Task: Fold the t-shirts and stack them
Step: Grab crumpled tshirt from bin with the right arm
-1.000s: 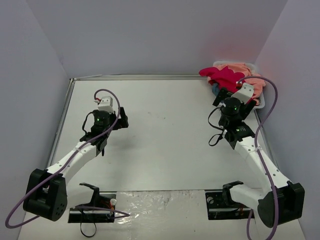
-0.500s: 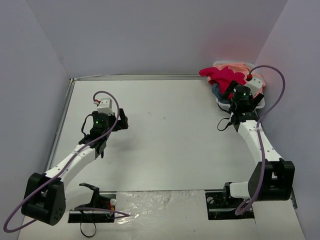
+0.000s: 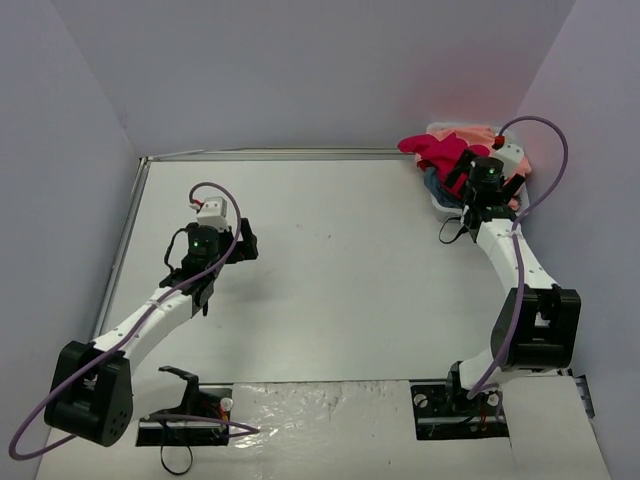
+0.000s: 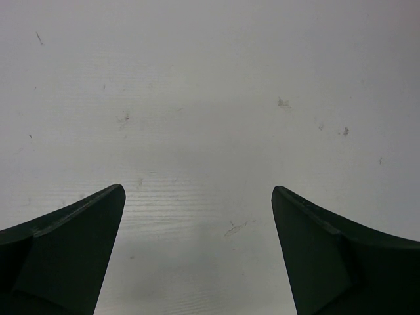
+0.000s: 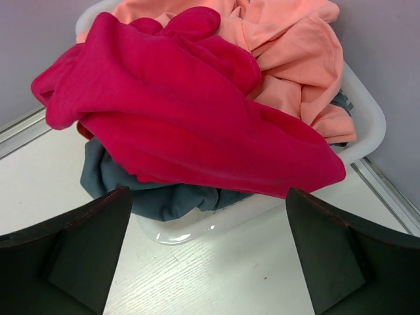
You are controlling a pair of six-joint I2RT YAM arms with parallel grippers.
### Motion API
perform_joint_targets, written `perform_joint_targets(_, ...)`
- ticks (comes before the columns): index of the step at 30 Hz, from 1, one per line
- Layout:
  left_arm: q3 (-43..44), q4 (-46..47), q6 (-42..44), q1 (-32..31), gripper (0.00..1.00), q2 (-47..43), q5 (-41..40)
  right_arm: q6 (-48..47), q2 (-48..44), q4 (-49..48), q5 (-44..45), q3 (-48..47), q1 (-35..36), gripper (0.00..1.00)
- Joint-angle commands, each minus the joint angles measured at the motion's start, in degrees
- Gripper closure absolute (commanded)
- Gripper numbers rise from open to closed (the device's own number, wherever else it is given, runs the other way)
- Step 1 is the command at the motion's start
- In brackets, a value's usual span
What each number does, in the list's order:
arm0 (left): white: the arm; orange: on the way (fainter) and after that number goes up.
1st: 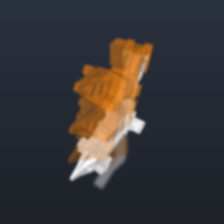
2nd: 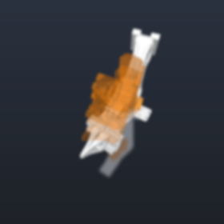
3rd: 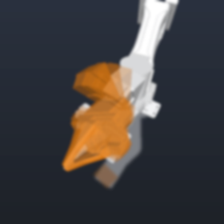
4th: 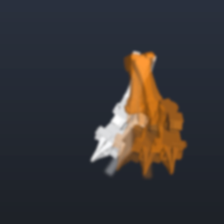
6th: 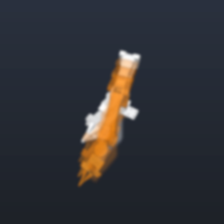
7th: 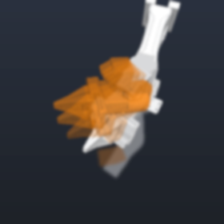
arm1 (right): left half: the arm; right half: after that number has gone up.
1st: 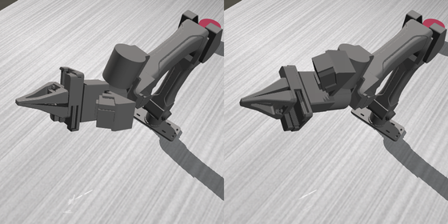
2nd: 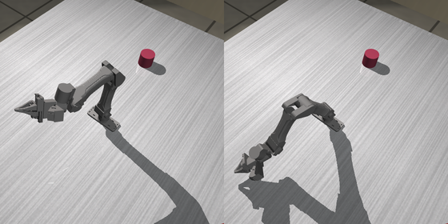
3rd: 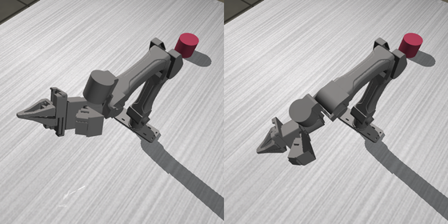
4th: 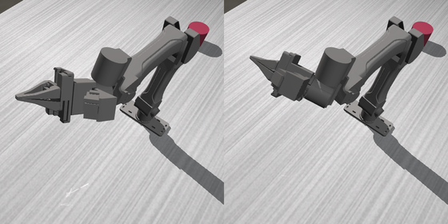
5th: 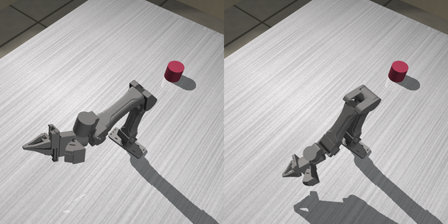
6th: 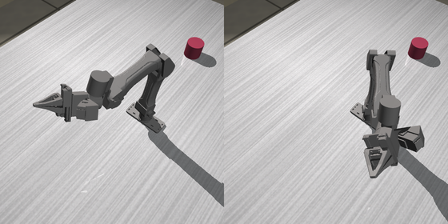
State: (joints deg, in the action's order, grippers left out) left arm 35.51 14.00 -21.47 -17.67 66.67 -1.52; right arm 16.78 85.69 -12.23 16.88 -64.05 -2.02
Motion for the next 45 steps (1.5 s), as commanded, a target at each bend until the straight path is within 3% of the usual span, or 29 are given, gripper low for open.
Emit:
perform_joint_targets(1,0.8,1.9,0.6,-0.4,0.06,0.1,0.6,1.2,1.7,-0.3,-0.4,-2.8,-1.1,0.00)
perform_joint_targets(11,0.8,2.1,0.6,-0.4,0.06,0.6,1.1,2.5,5.8,-0.2,-5.8,-3.8,-3.3,0.00)
perform_joint_targets(15,0.9,1.8,0.6,-0.4,0.06,0.7,1.0,2.9,7.3,-0.2,-7.7,-4.5,-4.1,0.05)
perform_joint_targets(29,0.7,2.1,0.4,-0.4,0.06,1.0,1.5,2.8,8.4,-0.3,-10.1,-5.6,-4.9,0.51)
perform_joint_targets(33,0.8,2.1,0.4,-0.4,0.06,1.0,1.4,2.9,9.0,-0.2,-10.4,-6.0,-5.1,0.48)
perform_joint_targets(38,0.7,1.9,0.4,-0.4,0.06,0.8,1.3,3.0,10.1,-0.1,-10.4,-6.8,-5.1,0.30)
perform_joint_targets(45,0.8,2.0,0.4,-0.4,0.06,1.3,1.5,3.1,12.5,0.4,-10.6,-8.3,-5.1,0.32)
